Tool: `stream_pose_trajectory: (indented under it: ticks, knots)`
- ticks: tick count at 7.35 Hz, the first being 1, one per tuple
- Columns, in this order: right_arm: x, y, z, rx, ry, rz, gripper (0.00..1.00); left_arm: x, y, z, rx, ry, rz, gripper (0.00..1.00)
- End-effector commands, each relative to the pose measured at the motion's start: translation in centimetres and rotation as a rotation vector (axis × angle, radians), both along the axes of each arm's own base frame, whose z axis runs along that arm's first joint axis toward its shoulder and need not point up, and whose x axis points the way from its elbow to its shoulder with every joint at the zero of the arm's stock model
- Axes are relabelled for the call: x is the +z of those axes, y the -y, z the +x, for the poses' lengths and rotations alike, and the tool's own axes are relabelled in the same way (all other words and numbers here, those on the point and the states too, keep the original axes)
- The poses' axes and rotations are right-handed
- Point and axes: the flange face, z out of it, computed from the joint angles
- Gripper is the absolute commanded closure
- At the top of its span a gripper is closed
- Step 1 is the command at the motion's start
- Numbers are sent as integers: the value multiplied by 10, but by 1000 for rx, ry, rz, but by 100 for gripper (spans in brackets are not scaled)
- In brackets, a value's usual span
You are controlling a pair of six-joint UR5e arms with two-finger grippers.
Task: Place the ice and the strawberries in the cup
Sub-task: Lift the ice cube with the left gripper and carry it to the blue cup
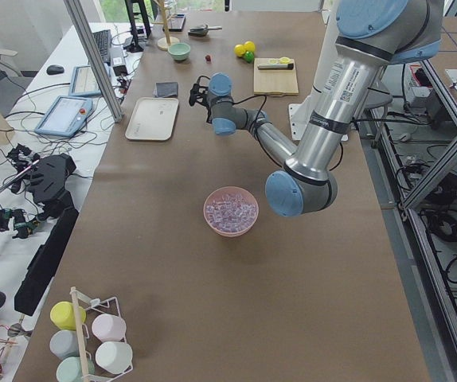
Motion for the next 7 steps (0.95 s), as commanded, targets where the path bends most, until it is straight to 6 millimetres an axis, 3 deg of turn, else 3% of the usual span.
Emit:
stream_pose_trajectory:
  ticks: [1,4,7]
  knots:
    - [0,0,0,1,0,-1,0,-26,-3,43,-39,-16,-14,100]
    - [-1,0,0,1,0,0,0,-41,-35,82,-56,-39,-44,100]
    - [0,1,0,2,-1,-1,0,-44,-38,87,-104,-39,-32,100]
